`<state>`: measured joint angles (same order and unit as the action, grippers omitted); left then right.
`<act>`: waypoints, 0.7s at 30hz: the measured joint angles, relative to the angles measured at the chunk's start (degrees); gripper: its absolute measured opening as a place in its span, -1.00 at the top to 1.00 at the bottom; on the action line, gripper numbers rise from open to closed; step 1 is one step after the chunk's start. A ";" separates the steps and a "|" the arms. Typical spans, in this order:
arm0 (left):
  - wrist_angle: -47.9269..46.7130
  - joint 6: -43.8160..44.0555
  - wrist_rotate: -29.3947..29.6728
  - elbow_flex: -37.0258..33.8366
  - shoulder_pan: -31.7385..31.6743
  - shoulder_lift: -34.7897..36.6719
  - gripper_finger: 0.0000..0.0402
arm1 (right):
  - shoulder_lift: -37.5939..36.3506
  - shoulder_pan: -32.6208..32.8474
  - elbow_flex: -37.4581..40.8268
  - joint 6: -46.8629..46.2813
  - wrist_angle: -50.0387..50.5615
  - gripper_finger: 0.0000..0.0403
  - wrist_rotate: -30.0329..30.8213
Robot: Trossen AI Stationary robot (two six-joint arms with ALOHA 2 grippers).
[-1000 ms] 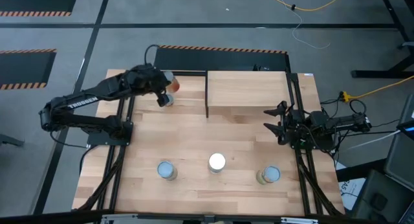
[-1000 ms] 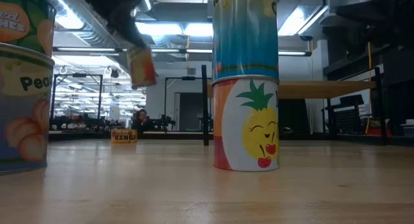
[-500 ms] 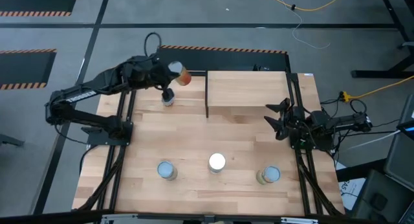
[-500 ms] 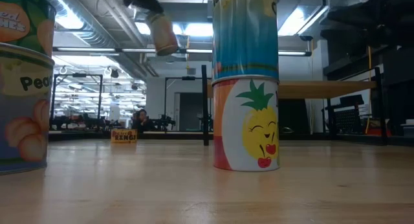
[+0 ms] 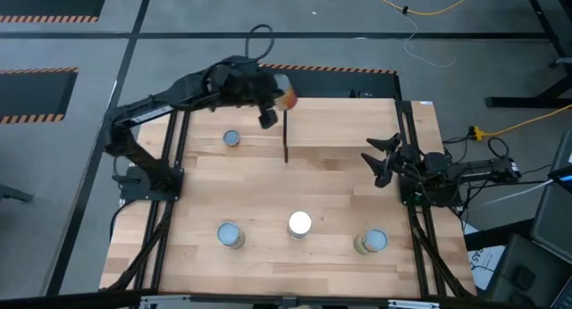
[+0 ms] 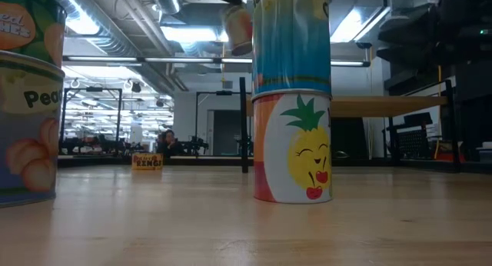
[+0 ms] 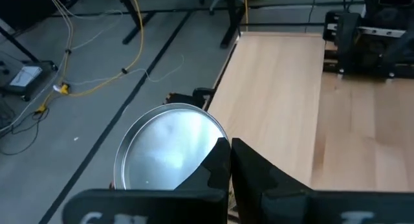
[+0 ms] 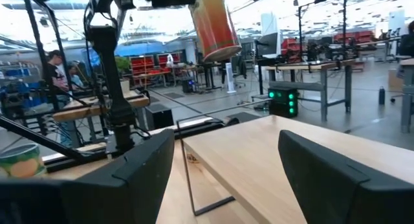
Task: Pick and place cans onto a shelf
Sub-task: Put the orange canned pineapple on the shelf
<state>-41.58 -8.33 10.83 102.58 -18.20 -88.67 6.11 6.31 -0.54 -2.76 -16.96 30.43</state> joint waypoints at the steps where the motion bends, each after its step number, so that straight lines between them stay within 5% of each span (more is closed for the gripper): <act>1: -0.35 -0.51 -0.01 1.86 -0.04 -1.63 1.00 | 0.08 -0.23 0.00 0.02 0.03 -0.39 -0.02; 10: -1.47 -2.82 0.06 13.23 -0.32 -13.07 1.00 | 0.52 -0.85 0.00 0.00 0.09 -0.39 -0.04; 21: -1.92 -2.76 0.20 14.03 -2.53 -18.85 1.00 | 0.54 -0.85 0.00 0.09 1.66 -0.39 -0.50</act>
<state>-43.51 -11.09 11.03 116.62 -20.73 -107.52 6.66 5.45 -0.54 -2.68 -15.29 29.93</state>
